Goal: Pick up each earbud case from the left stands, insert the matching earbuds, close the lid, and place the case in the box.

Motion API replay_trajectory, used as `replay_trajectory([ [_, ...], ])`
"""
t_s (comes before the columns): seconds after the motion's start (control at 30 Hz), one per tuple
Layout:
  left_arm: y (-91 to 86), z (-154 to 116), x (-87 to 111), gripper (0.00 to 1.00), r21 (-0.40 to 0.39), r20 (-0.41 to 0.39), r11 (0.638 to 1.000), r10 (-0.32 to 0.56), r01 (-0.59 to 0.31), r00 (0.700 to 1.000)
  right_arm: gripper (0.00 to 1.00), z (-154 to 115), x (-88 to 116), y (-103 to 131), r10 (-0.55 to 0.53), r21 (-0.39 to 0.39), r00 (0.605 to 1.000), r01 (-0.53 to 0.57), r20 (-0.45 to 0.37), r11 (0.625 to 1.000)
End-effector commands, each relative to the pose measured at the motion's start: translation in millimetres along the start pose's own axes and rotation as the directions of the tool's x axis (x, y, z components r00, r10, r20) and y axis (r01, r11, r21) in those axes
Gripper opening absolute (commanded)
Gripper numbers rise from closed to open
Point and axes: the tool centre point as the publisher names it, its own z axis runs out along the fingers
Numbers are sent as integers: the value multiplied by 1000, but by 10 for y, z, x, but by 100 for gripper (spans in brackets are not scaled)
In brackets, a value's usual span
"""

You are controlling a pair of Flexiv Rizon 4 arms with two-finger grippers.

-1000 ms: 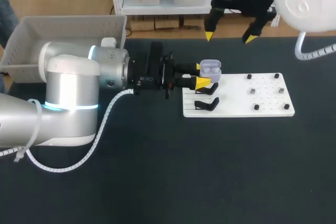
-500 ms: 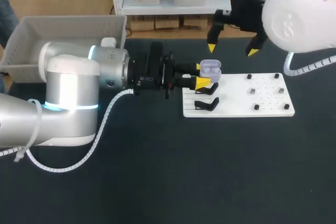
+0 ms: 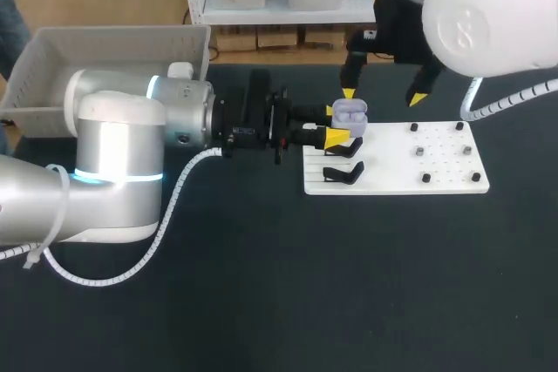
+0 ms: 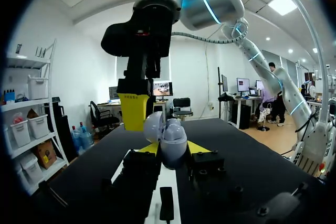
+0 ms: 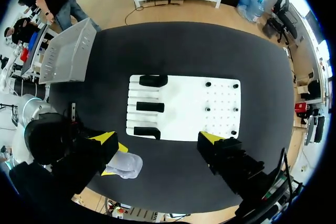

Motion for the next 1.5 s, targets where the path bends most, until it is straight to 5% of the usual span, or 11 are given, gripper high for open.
replay_trajectory([
  [0.03, 4, 4, 1, 0, -2, -1, 1000, 0, 0, 1000, 100, -53, 90, -8, -5, -1, 1000, 5, -2, 1000],
  [0.33, 4, 4, 1, 0, -2, -1, 1000, 0, 0, 1000, 100, -80, 179, -26, -8, -27, 999, 7, -40, 1000],
  [0.4, 4, 4, 1, 0, -2, -1, 1000, 0, 0, 1000, 100, -97, 187, -43, -7, 13, 1000, 7, 16, 1000],
  [0.7, 4, 4, 1, 0, -2, -1, 1000, 0, 0, 1000, 100, -542, 297, -175, -39, -67, 973, 56, 229, 996],
  [0.97, -38, -546, -327, 0, -163, -38, 985, -59, 52, 998, 100, -837, 697, -397, -81, -101, 954, 114, 287, 988],
  [1.13, -16, -951, -646, 0, -285, -38, 958, -26, 14, 999, 100, -837, 697, -397, -81, -101, 954, 114, 287, 988],
  [1.5, 682, -2047, -717, 0, -552, -249, 822, -3, -139, 969, 100, -837, 697, -397, -81, -101, 954, 114, 287, 988],
])
